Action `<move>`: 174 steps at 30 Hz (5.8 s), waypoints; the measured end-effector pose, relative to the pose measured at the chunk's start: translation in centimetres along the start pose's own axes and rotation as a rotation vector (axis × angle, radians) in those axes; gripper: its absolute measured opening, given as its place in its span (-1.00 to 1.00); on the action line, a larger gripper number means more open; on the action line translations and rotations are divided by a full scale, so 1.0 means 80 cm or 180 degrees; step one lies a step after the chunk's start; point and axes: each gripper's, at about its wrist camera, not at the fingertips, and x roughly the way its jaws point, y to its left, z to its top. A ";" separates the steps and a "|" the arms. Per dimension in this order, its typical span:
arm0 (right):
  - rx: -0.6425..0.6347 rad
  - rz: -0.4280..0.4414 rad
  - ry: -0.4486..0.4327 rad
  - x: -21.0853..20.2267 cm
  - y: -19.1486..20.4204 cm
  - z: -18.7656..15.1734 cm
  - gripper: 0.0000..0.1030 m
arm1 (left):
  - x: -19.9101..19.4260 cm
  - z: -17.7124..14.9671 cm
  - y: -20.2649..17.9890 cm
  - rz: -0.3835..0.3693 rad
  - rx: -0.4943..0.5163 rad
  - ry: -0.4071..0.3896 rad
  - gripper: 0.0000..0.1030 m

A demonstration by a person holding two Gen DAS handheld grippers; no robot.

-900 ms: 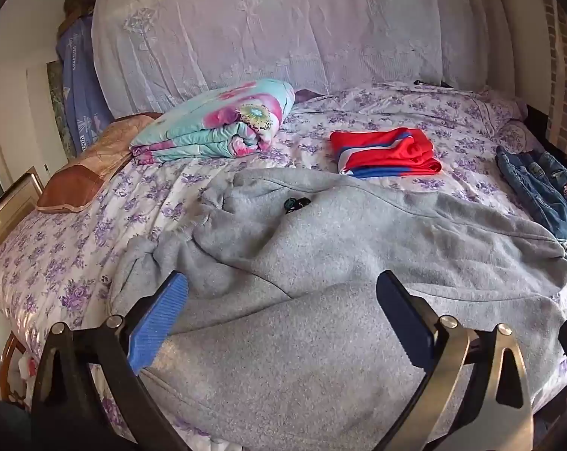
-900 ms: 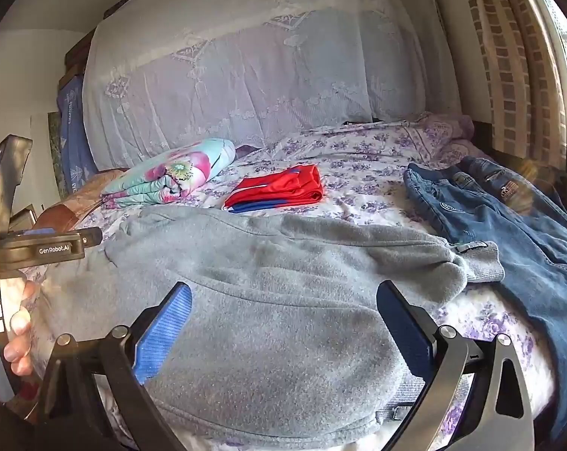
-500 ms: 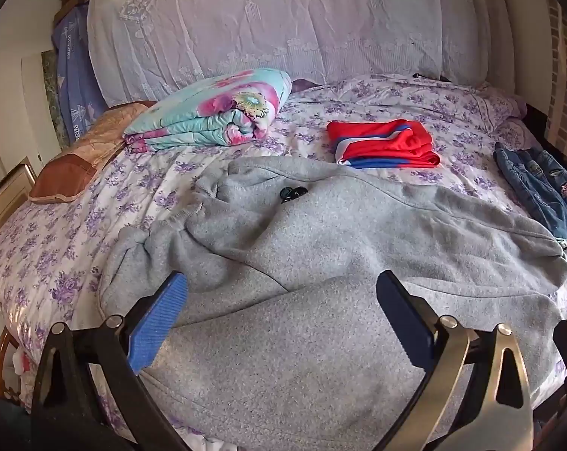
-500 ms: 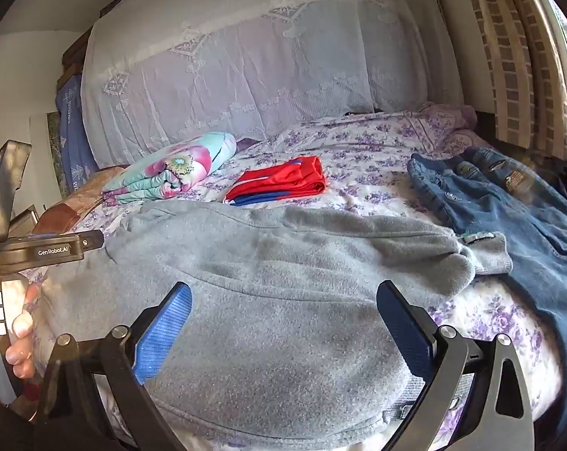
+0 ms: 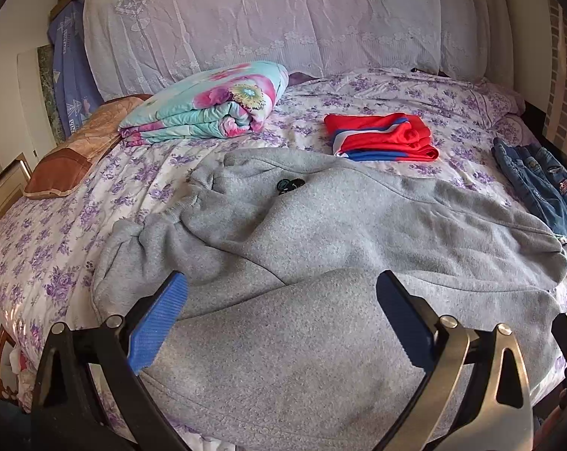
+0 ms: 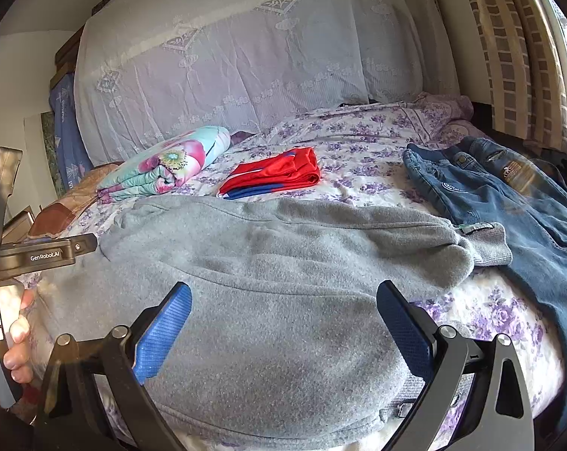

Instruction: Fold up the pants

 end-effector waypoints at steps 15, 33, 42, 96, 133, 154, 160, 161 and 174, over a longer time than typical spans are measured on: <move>0.0022 0.0006 0.0049 0.004 -0.003 -0.001 0.93 | 0.006 0.001 0.003 0.0000 -0.0028 0.0033 0.91; 0.0003 -0.0017 -0.0003 -0.004 -0.002 -0.001 0.93 | 0.006 -0.005 0.007 -0.0002 -0.0028 0.0014 0.91; -0.0009 -0.0024 -0.0005 -0.004 0.001 0.000 0.93 | 0.001 -0.007 0.007 -0.0006 -0.0030 0.0011 0.91; 0.1013 -0.0578 0.0764 0.104 -0.270 0.065 0.93 | 0.318 0.148 0.110 -0.0012 -0.0098 0.1248 0.08; -0.0039 -0.0678 0.0398 0.239 -0.215 0.216 0.55 | 0.250 0.216 0.270 0.0488 -0.0634 0.0948 0.58; 0.0535 -0.0189 0.0891 0.023 -0.161 -0.038 0.51 | 0.193 -0.002 0.288 0.0514 -0.1154 0.1297 0.86; 0.0531 0.0174 0.1042 0.046 -0.175 -0.016 -0.85 | 0.145 0.012 0.293 0.0200 -0.1334 0.0996 -0.73; 0.0462 0.0177 0.0993 0.047 -0.175 0.001 -0.85 | 0.127 0.022 0.298 0.0168 -0.1399 0.0884 -0.75; 0.0220 -0.0129 0.1552 0.046 -0.257 0.028 -0.77 | 0.034 -0.083 0.254 0.0447 -0.1357 0.0876 -0.11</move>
